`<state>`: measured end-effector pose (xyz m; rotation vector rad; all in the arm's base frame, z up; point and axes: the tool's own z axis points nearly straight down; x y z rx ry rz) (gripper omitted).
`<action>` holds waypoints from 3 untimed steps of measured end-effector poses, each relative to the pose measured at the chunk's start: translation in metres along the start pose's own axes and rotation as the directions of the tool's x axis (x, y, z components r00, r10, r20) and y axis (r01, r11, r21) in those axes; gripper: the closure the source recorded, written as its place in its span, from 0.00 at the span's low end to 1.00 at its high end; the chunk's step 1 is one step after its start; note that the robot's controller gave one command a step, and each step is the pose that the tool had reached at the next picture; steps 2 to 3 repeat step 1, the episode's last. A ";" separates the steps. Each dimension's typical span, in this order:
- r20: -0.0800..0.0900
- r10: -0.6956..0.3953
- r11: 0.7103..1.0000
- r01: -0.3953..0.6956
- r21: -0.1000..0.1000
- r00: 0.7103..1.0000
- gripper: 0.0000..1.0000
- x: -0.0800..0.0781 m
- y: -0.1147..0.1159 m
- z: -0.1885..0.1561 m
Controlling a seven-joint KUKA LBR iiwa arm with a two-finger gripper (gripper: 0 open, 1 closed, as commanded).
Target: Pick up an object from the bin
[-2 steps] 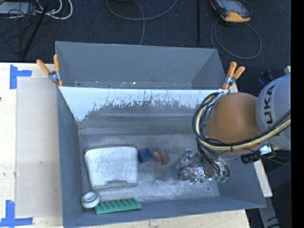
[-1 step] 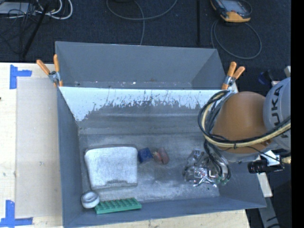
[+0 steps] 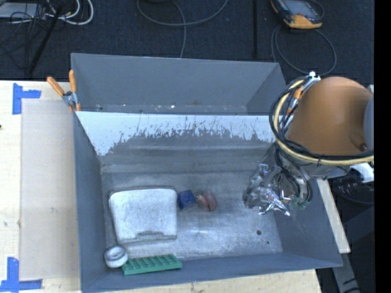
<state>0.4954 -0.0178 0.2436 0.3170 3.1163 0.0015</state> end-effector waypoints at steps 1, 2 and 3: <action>0.001 0.077 0.997 -0.077 0.001 0.997 1.00 0.009 -0.030 -0.160; 0.001 0.077 0.997 -0.077 0.001 0.997 1.00 0.009 -0.030 -0.160; 0.001 0.077 0.997 -0.077 0.001 0.997 1.00 0.009 -0.030 -0.160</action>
Offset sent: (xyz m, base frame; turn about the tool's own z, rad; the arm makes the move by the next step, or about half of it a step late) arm -0.0176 -0.0280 0.1555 0.0795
